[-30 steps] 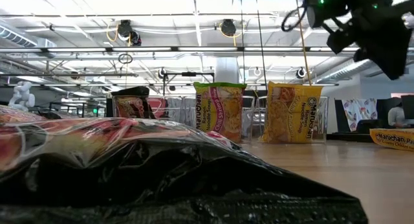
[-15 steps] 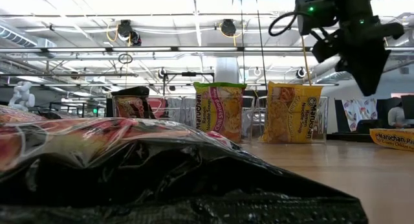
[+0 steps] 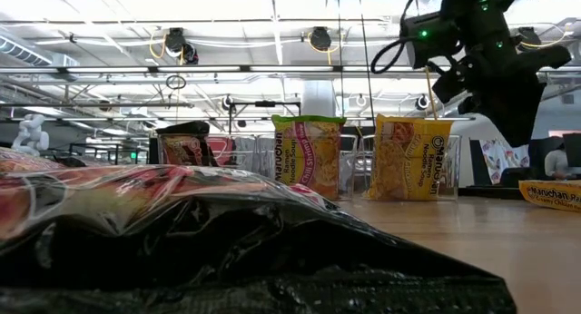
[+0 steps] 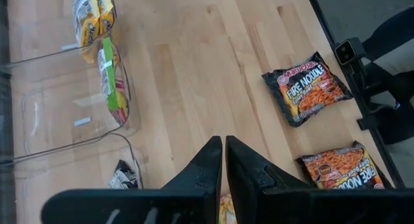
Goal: Sort Maruchan noodles
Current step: Put the yellow noodle pack into the right transparent bin
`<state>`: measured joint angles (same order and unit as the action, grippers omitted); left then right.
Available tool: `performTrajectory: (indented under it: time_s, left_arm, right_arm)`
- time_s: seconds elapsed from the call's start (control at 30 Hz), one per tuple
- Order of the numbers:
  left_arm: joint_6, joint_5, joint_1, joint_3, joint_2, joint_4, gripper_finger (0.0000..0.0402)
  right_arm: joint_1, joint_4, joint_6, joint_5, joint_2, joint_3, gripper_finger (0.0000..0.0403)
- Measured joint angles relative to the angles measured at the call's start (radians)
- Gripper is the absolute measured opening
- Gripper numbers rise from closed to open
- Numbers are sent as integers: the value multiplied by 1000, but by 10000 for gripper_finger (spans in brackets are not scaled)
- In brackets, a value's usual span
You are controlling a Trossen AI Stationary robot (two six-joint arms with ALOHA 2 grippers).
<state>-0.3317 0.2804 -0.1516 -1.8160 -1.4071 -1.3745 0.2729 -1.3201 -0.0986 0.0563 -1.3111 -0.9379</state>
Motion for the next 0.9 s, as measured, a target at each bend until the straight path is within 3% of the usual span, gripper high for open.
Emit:
performTrajectory:
  time_s: [0.27,0.43,0.9]
  left_arm:
    - [0,0,0,0,0,-13,26]
    - [10,1,0,0,0,-13,26]
    - [25,1,0,0,0,-14,26]
  right_arm:
    - [1,4,9,5,-64,0,72]
    - [2,21,33,62,-94,0,72]
    - [13,62,34,22,-158,1,72]
